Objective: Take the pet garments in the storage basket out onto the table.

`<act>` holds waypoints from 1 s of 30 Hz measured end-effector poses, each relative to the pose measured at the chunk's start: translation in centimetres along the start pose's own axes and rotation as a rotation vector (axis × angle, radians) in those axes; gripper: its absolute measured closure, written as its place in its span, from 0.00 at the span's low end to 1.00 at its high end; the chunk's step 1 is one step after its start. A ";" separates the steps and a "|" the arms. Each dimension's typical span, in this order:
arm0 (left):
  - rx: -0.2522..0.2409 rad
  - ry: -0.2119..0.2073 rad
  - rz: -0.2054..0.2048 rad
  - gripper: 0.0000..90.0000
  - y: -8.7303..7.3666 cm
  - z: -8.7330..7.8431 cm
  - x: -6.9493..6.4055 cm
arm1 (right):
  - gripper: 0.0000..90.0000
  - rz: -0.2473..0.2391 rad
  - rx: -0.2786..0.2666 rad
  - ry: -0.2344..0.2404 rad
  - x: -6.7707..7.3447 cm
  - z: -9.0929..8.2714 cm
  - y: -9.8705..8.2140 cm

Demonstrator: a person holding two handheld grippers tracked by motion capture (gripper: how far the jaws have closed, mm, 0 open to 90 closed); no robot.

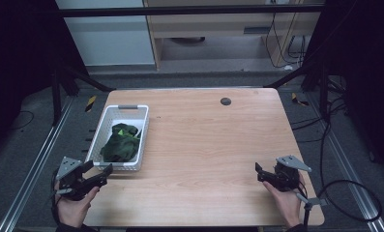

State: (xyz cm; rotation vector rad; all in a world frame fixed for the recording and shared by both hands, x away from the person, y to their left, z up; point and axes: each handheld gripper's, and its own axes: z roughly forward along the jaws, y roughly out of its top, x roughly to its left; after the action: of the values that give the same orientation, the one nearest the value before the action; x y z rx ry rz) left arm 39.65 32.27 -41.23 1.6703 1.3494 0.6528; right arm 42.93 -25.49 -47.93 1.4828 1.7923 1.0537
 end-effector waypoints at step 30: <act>0.042 -0.018 0.043 0.25 4.1 2.0 -0.4 | 0.17 -0.016 0.017 0.019 0.3 0.2 0.1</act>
State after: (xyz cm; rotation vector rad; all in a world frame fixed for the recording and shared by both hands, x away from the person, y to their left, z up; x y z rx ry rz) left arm 43.21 31.17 -38.59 1.7386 1.3260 0.6364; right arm 43.07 -25.12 -47.96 1.4710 1.8274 1.0502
